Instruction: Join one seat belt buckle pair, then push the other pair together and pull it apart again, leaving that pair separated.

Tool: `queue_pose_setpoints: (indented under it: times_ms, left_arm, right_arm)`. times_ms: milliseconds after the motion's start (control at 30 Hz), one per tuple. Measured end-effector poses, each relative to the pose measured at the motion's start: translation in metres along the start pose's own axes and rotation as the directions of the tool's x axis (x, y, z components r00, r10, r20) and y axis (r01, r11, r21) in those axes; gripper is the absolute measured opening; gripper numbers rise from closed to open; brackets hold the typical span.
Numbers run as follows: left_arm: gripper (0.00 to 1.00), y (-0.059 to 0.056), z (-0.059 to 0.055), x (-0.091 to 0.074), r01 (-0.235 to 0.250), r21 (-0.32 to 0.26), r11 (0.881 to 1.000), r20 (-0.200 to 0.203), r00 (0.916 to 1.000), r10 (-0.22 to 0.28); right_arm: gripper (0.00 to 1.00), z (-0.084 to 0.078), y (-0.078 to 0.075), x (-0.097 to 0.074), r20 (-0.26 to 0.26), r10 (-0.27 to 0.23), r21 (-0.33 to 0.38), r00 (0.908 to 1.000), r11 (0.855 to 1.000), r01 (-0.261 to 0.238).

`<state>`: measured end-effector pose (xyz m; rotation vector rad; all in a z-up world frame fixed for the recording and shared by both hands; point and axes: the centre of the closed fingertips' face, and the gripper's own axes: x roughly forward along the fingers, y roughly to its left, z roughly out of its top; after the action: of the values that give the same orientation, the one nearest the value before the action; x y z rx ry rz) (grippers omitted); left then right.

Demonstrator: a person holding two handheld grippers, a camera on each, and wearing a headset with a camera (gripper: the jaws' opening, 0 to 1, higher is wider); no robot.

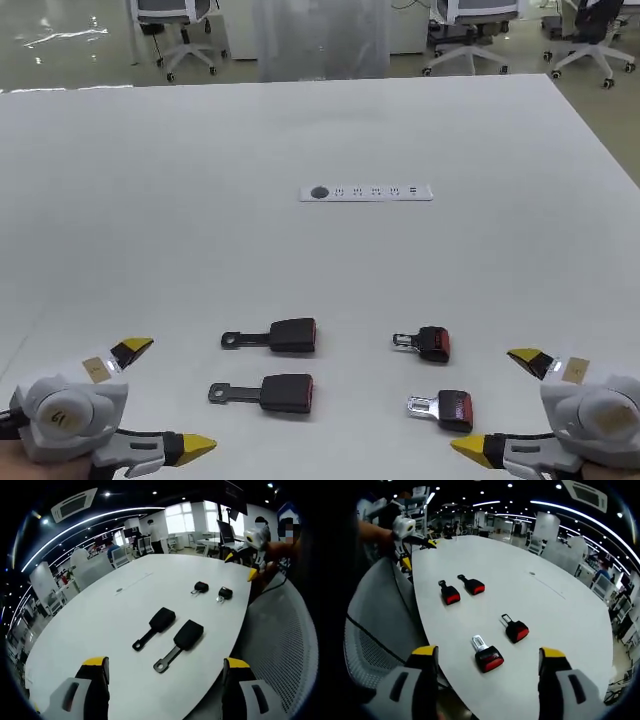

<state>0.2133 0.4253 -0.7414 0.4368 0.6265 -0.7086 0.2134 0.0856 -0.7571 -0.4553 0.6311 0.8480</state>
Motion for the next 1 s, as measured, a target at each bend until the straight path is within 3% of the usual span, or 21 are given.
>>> queue_pose_setpoints:
  times_ms: [133, 233, 267, 433, 600, 667, 800, 1000]
  left_arm:
    - [0.96, 0.001, -0.002, 0.010, 0.013, 0.072, 0.997, -0.035, 0.9993, -0.011]
    - [0.91, -0.001, 0.004, 0.017, 0.038, 0.124, 0.992, -0.026, 0.9990, -0.035]
    - [0.87, -0.001, 0.005, 0.019, 0.042, 0.128, 0.991, -0.028, 0.9988, -0.039]
    - [0.89, -0.006, 0.005, 0.035, 0.087, 0.145, 0.986, -0.037, 0.9959, -0.082]
    - [0.82, -0.018, 0.001, 0.050, 0.156, 0.215, 0.964, -0.089, 0.9862, -0.139]
    - [0.79, -0.017, -0.002, 0.053, 0.160, 0.247, 0.956, -0.109, 0.9847, -0.136]
    - [0.81, -0.015, -0.002, 0.061, 0.168, 0.243, 0.955, -0.113, 0.9831, -0.144]
    - [0.79, -0.019, -0.003, 0.074, 0.211, 0.282, 0.936, -0.139, 0.9741, -0.178]
  right_arm:
    - [0.81, -0.002, 0.000, 0.002, -0.013, 0.009, -0.014, 0.9999, 1.000, -0.009]
    - [0.79, -0.006, 0.000, 0.005, -0.021, 0.018, -0.028, 0.9996, 0.999, -0.018]
    - [0.79, -0.007, 0.000, 0.005, -0.026, 0.018, -0.029, 0.9995, 0.999, -0.019]
    - [0.76, -0.014, 0.000, 0.007, -0.063, 0.031, -0.067, 0.9975, 0.997, -0.036]
    - [0.76, -0.016, -0.005, 0.010, -0.073, 0.038, -0.093, 0.9966, 0.995, -0.045]
    - [0.76, -0.016, -0.006, 0.012, -0.075, 0.042, -0.099, 0.9963, 0.994, -0.049]
    - [0.72, -0.020, -0.006, 0.019, -0.104, 0.062, -0.143, 0.9926, 0.987, -0.077]
    - [0.65, -0.023, -0.003, 0.028, -0.140, 0.095, -0.197, 0.9856, 0.973, -0.122]
